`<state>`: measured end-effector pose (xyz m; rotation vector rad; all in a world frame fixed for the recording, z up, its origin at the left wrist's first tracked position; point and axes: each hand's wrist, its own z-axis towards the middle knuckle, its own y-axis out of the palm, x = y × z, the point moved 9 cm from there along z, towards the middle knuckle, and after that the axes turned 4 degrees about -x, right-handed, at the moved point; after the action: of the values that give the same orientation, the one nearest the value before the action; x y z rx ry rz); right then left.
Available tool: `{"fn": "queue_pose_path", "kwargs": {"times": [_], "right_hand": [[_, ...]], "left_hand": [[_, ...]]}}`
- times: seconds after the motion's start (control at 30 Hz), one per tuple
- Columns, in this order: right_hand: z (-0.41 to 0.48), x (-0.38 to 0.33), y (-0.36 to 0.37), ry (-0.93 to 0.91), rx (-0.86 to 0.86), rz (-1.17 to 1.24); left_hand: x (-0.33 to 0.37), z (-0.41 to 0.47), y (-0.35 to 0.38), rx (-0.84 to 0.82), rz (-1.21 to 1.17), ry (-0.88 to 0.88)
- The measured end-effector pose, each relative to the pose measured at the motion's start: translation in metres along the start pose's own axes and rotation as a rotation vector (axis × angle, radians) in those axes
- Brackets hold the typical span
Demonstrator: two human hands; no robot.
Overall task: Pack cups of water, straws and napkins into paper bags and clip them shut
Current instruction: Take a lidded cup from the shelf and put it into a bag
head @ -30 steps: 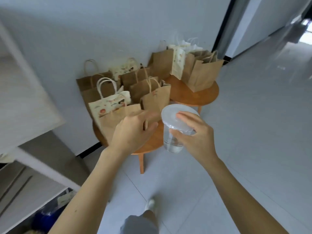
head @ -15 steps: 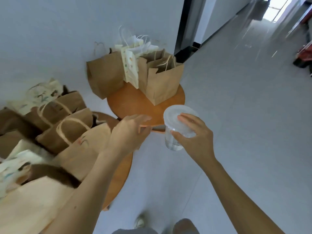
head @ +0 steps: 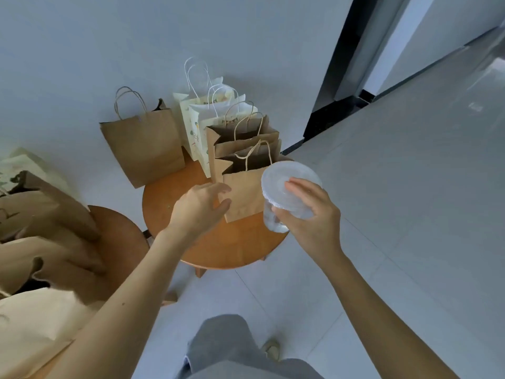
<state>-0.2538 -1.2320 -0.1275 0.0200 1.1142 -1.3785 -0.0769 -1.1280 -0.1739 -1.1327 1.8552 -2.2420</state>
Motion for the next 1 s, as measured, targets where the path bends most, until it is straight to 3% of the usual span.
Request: {"fn": "queue_pose_path", "kwargs": {"times": [0.4,0.6,1.0], "right_hand": [[0.117,0.089,0.031,-0.049,-0.037,0.086],[0.153,0.113,0.045,-0.026,-0.079,0.107],[0.190,0.140,0.070,-0.069,-0.206,0.190]], "left_hand": [[-0.062,0.134,0.058,0.056,-0.024,-0.227],[-0.064,0.163,0.063,0.057,0.027,-0.235],[-0.080,0.184,0.109,-0.597,0.351,-0.322]]}}
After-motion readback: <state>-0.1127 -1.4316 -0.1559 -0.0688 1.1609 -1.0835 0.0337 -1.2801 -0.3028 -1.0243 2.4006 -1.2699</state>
